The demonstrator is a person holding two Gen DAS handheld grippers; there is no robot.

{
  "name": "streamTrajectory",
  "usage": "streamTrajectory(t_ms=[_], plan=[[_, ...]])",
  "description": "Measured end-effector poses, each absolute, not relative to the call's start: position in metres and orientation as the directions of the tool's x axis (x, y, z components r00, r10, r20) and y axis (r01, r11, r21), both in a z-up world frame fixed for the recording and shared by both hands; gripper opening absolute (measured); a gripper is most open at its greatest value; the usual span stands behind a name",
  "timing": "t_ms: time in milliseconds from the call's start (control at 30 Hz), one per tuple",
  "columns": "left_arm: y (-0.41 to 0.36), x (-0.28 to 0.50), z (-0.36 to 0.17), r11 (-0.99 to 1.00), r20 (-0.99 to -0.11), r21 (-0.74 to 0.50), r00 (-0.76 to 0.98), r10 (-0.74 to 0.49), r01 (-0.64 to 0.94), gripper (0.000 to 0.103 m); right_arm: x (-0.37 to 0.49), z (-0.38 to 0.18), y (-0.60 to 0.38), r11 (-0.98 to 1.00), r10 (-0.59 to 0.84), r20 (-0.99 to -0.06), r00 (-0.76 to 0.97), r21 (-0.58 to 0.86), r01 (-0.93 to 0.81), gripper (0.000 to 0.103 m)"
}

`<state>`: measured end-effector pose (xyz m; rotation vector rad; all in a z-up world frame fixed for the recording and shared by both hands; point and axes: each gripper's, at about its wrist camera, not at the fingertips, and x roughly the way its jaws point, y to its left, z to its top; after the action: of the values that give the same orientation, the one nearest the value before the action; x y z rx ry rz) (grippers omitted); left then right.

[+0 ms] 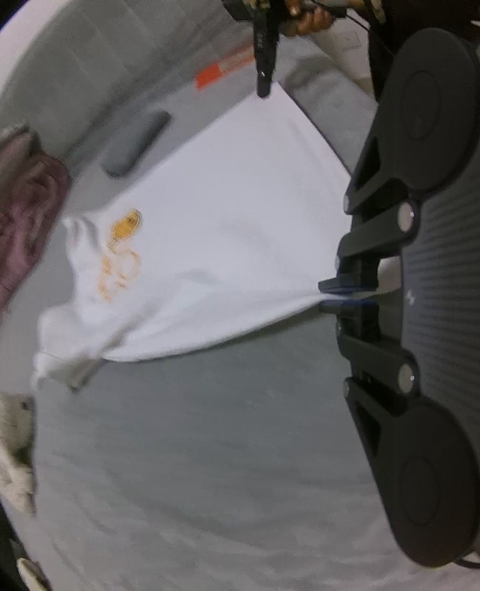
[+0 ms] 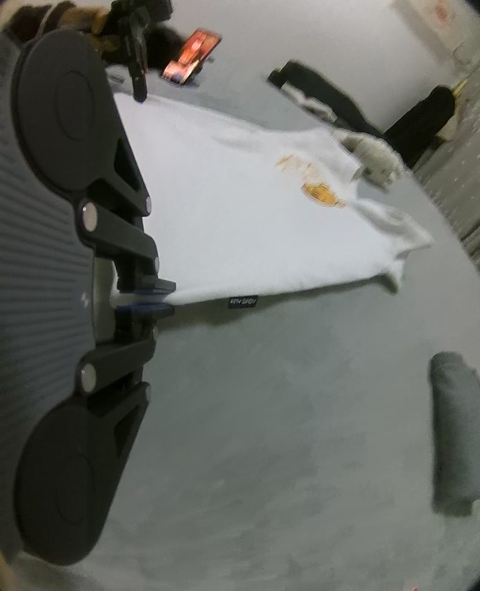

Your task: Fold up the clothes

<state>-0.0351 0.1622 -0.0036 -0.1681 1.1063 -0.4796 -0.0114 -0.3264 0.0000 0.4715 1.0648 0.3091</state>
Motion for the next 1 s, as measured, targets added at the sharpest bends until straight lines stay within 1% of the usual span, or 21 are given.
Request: streamTrajectory(t_ms=[100, 200, 233, 267, 300, 333, 367, 433, 467, 533, 600, 800, 1000], plan=[[0.161, -0.033, -0.01, 0.892, -0.834, -0.344, 0.341, -0.433, 0.292, 0.004, -0.007, -0.007, -0.318, 0.883, 0.431, -0.791, 0.435, 0.468, -0.023, 0.006], [0.154, -0.032, -0.006, 0.896, -0.846, -0.311, 0.338, -0.414, 0.318, 0.005, -0.007, -0.006, -0.308, 0.911, 0.396, -0.814, 0.425, 0.408, -0.068, 0.007], [0.153, -0.031, -0.005, 0.895, -0.847, -0.305, 0.336, -0.411, 0.326, 0.006, -0.007, -0.005, -0.304, 0.916, 0.389, -0.819, 0.422, 0.391, -0.085, 0.01], [0.153, -0.03, -0.004, 0.895, -0.847, -0.303, 0.337, -0.411, 0.329, 0.007, -0.007, -0.004, -0.301, 0.92, 0.384, -0.823, 0.419, 0.378, -0.101, 0.017], [0.153, -0.029, -0.002, 0.894, -0.848, -0.304, 0.335, -0.412, 0.328, 0.011, -0.005, -0.003, -0.3, 0.918, 0.39, -0.821, 0.416, 0.381, -0.108, 0.019], [0.154, -0.027, 0.0, 0.894, -0.848, -0.31, 0.331, -0.414, 0.324, 0.017, -0.005, -0.003, -0.3, 0.916, 0.394, -0.82, 0.415, 0.385, -0.109, 0.023], [0.155, -0.024, 0.002, 0.895, -0.847, -0.315, 0.332, -0.415, 0.316, 0.021, -0.002, -0.002, -0.301, 0.912, 0.402, -0.817, 0.413, 0.396, -0.104, 0.028], [0.153, -0.021, 0.011, 0.903, -0.837, -0.312, 0.364, -0.409, 0.297, 0.038, 0.0, -0.001, -0.303, 0.904, 0.414, -0.808, 0.419, 0.418, -0.089, 0.035], [0.152, -0.019, 0.016, 0.906, -0.826, -0.307, 0.391, -0.405, 0.292, 0.04, 0.002, 0.001, -0.304, 0.904, 0.412, -0.804, 0.429, 0.42, -0.079, 0.038], [0.147, -0.014, 0.024, 0.914, -0.807, -0.29, 0.441, -0.393, 0.283, 0.046, 0.006, 0.003, -0.305, 0.908, 0.397, -0.8, 0.449, 0.415, -0.062, 0.039], [0.142, -0.009, 0.029, 0.921, -0.79, -0.277, 0.481, -0.381, 0.274, 0.049, 0.011, 0.006, -0.306, 0.906, 0.391, -0.793, 0.467, 0.421, -0.044, 0.039], [0.123, 0.012, 0.021, 0.932, -0.75, -0.295, 0.553, -0.363, 0.212, 0.054, 0.036, 0.003, -0.303, 0.889, 0.393, -0.78, 0.487, 0.457, 0.015, 0.039], [0.101, 0.036, 0.009, 0.945, -0.718, -0.285, 0.618, -0.321, 0.16, 0.054, 0.059, -0.003, -0.302, 0.872, 0.398, -0.778, 0.486, 0.486, 0.063, 0.04]])
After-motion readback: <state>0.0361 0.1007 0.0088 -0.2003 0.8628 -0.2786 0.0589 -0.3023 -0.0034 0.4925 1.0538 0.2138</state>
